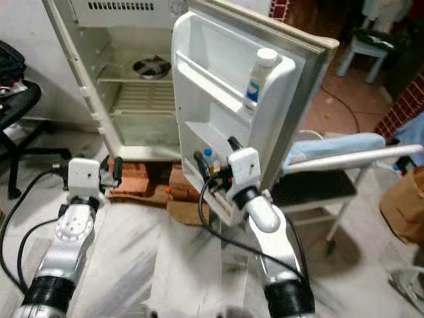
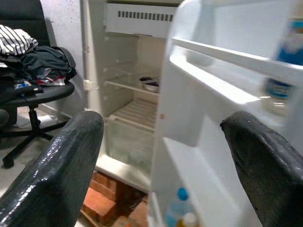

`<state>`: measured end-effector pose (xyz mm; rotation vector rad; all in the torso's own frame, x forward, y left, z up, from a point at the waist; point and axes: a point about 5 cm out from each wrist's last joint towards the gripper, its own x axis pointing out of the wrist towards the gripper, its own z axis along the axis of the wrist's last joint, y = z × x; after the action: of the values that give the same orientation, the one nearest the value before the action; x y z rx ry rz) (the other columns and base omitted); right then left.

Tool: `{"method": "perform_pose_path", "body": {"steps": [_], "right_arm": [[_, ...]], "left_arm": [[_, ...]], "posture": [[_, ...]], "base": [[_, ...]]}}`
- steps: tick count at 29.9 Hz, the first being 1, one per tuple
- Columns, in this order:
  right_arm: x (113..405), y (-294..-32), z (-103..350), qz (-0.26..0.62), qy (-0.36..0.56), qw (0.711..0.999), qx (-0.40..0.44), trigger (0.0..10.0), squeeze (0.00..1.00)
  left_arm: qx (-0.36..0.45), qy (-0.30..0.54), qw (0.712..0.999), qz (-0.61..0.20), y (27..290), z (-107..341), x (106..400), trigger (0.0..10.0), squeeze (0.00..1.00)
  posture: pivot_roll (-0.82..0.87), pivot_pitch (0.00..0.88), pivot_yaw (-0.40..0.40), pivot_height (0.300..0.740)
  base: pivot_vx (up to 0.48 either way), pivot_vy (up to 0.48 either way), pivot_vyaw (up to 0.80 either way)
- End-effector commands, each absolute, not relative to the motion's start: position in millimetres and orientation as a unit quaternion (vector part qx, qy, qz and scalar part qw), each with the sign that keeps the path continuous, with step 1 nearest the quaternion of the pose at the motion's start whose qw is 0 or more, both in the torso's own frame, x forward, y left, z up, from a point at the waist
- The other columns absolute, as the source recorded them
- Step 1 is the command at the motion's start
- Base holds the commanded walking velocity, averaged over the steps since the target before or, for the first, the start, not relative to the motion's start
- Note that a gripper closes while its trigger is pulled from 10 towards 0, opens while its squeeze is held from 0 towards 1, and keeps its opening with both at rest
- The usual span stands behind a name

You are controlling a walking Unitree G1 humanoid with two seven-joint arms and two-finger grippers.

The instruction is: Restocking fridge

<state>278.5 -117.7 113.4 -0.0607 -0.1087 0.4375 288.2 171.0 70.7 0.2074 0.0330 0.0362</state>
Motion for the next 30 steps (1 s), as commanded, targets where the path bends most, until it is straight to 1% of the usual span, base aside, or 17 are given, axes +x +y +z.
{"method": "perform_pose_path", "body": {"steps": [1, 6, 10, 12, 13, 14, 15, 16, 17, 19, 20, 21, 25, 26, 28, 29, 30], "right_arm": [[279.9, -119.6, 118.2, 0.211, -0.064, 0.975, -0.034, 10.0, 0.00], [278.1, -122.9, 115.7, 0.202, -0.062, 0.977, -0.028, 10.0, 0.00], [271.6, -123.0, 113.2, 0.226, -0.055, 0.973, -0.013, 10.0, 0.00], [261.7, -119.4, 108.3, 0.279, -0.032, 0.960, 0.010, 10.0, 0.00], [261.7, -119.4, 108.3, 0.279, -0.032, 0.960, 0.010, 10.0, 0.00], [255.3, -116.5, 103.6, 0.316, -0.012, 0.949, 0.017, 10.0, 0.00], [255.3, -116.5, 103.6, 0.316, -0.012, 0.949, 0.017, 10.0, 0.00], [250.9, -115.3, 100.2, 0.338, 0.003, 0.941, 0.022, 10.0, 0.00], [237.8, -114.0, 91.1, 0.398, 0.045, 0.916, 0.021, 10.0, 0.00], [233.4, -117.9, 83.2, 0.413, 0.070, 0.908, -0.001, 10.0, 0.00], [235.7, -122.8, 79.0, 0.400, 0.077, 0.913, -0.024, 10.0, 0.00], [244.7, -134.3, 73.2, 0.357, 0.087, 0.928, -0.063, 10.0, 0.00], [258.9, -148.1, 76.3, 0.306, 0.081, 0.945, -0.083, 10.0, 0.00], [274.7, -159.4, 87.0, 0.247, 0.055, 0.962, -0.099, 10.0, 0.00], [287.9, -168.7, 99.1, 0.202, 0.032, 0.973, -0.103, 10.0, 0.00], [287.9, -168.7, 99.1, 0.202, 0.032, 0.973, -0.103, 10.0, 0.00], [295.1, -173.0, 106.6, 0.181, 0.019, 0.978, -0.107, 10.0, 0.00]], "left_arm": [[0.103, 0.014, 0.995, 0.009, 166.7, 72.2, 288.7, 10.0, 0.00], [0.094, 0.018, 0.995, -0.003, 163.1, 70.5, 286.2, 10.0, 0.00], [0.094, 0.025, 0.995, -0.007, 163.8, 67.8, 282.6, 10.0, 0.00], [0.095, 0.027, 0.995, -0.010, 164.3, 66.7, 281.5, 10.0, 0.00], [0.095, 0.027, 0.995, -0.010, 164.3, 66.7, 281.5, 10.0, 0.00], [0.094, 0.029, 0.995, -0.013, 164.2, 66.4, 281.1, 10.0, 0.00], [0.094, 0.029, 0.995, -0.013, 164.2, 66.4, 281.1, 10.0, 0.00], [0.095, 0.031, 0.995, -0.015, 164.0, 66.1, 280.7, 10.0, 0.00], [0.098, 0.038, 0.994, -0.025, 164.2, 64.6, 278.7, 10.0, 0.00], [0.102, 0.045, 0.993, -0.028, 166.7, 63.1, 275.3, 10.0, 0.00], [0.104, 0.050, 0.993, -0.029, 169.6, 61.5, 272.3, 10.0, 0.00], [0.113, 0.069, 0.991, -0.026, 177.9, 56.0, 264.8, 10.0, 0.00], [0.119, 0.107, 0.987, -0.006, 192.2, 46.2, 250.2, 10.0, 0.00], [0.106, 0.145, 0.984, 0.013, 204.2, 35.3, 235.1, 10.0, 0.00], [0.093, 0.172, 0.980, 0.021, 212.0, 27.7, 222.0, 10.0, 0.00], [0.093, 0.172, 0.980, 0.021, 212.0, 27.7, 222.0, 10.0, 0.00], [0.091, 0.184, 0.979, 0.012, 212.9, 24.5, 216.4, 10.0, 0.00]], "posture": [[-0.03, 0.000, -0.008, 0.740], [-0.03, 0.000, -0.009, 0.740], [-0.03, 0.000, -0.011, 0.740], [-0.03, 0.000, -0.009, 0.740], [-0.03, 0.000, -0.009, 0.740], [-0.03, 0.000, -0.008, 0.740], [-0.03, 0.000, -0.008, 0.740], [-0.03, 0.000, -0.006, 0.740], [-0.03, 0.000, -0.005, 0.740], [-0.04, 0.000, -0.003, 0.740], [-0.03, 0.000, -0.002, 0.740], [-0.02, 0.000, -0.003, 0.740], [0.00, 0.000, -0.004, 0.740], [0.01, 0.000, -0.008, 0.740], [0.03, 0.000, -0.012, 0.740], [0.03, 0.000, -0.012, 0.740], [0.04, 0.000, -0.019, 0.740]], "base": [[0.315, -0.274, 0.71], [0.051, 0.000, 0.10], [0.000, 0.000, 0.00], [0.000, 0.000, 0.00], [0.000, 0.000, 0.00], [0.000, 0.000, 0.00], [0.000, 0.000, 0.00], [0.000, 0.000, 0.00], [0.000, 0.000, 0.00], [0.000, 0.000, 0.00], [0.000, 0.000, 0.00], [0.000, 0.000, 0.00], [0.000, 0.000, 0.00], [0.000, 0.000, 0.00], [0.000, 0.000, 0.00], [0.000, 0.000, 0.00], [0.000, 0.000, 0.00]]}}
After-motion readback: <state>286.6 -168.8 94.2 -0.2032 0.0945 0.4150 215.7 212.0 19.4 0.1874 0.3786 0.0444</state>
